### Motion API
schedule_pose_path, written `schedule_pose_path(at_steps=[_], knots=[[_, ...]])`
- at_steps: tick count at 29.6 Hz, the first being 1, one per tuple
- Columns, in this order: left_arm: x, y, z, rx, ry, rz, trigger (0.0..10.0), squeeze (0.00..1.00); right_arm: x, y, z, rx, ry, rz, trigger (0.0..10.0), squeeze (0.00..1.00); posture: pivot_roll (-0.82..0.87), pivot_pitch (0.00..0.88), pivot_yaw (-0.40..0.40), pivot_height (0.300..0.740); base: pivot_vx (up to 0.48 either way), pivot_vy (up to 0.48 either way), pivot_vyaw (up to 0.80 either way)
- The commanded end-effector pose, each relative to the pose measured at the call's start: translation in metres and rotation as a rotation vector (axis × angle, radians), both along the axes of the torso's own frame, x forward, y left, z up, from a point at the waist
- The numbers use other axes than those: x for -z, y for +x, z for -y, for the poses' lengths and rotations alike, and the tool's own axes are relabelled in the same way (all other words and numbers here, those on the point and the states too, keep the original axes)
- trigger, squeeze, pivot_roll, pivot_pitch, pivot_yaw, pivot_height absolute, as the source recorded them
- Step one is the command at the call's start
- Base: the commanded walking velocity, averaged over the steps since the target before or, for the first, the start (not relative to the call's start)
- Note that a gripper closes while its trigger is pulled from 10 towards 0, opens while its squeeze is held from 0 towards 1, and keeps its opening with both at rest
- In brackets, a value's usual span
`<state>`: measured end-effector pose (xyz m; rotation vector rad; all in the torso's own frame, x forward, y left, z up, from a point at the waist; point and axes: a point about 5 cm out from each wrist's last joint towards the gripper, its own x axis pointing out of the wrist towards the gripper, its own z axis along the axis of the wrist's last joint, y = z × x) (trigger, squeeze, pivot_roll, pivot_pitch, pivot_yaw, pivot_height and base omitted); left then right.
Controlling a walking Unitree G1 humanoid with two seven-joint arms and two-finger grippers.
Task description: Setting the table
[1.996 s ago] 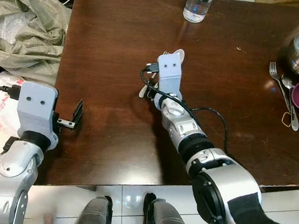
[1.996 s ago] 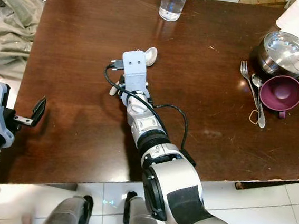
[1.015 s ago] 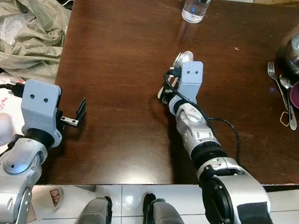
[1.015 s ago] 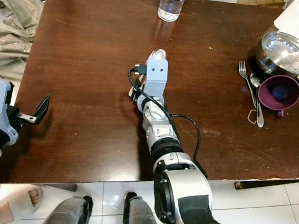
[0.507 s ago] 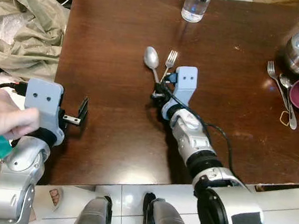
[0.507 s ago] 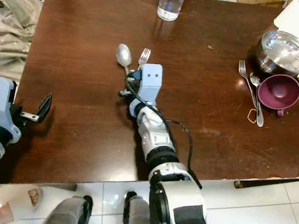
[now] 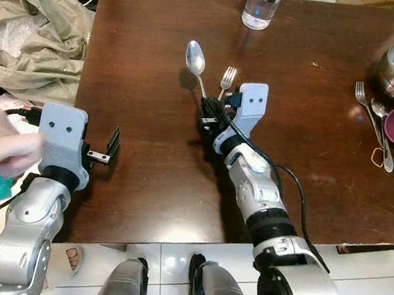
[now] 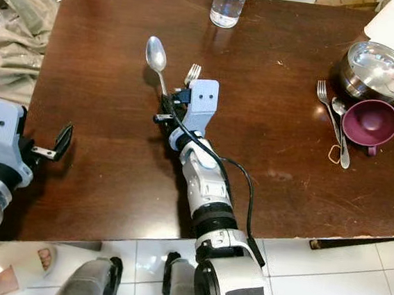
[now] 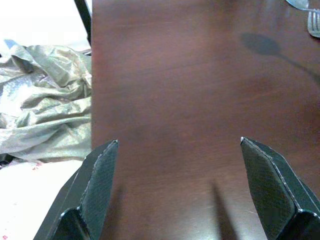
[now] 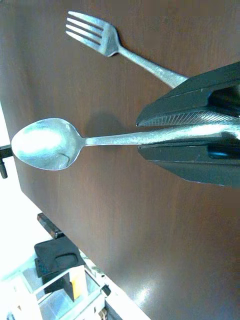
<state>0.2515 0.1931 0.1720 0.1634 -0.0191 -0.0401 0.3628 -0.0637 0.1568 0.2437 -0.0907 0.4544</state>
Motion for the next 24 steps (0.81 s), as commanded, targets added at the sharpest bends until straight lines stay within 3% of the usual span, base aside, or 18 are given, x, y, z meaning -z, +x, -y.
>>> schedule_pose_path(at_steps=[1,24], knots=[[0.0052,-0.0003,0.0009,-0.003,0.004,-0.016,10.0,0.00,0.0043,-0.0035,0.0013,-0.008,0.002,-0.015,10.0,0.00,0.05,0.146,0.015,0.740,0.000,0.000,0.00],[0.0060,0.0013,0.0006,0.000,0.009,-0.013,10.0,0.00,0.0053,-0.0103,0.0047,-0.006,-0.009,-0.037,10.0,0.00,0.04,0.145,0.020,0.740,0.000,0.000,0.00]])
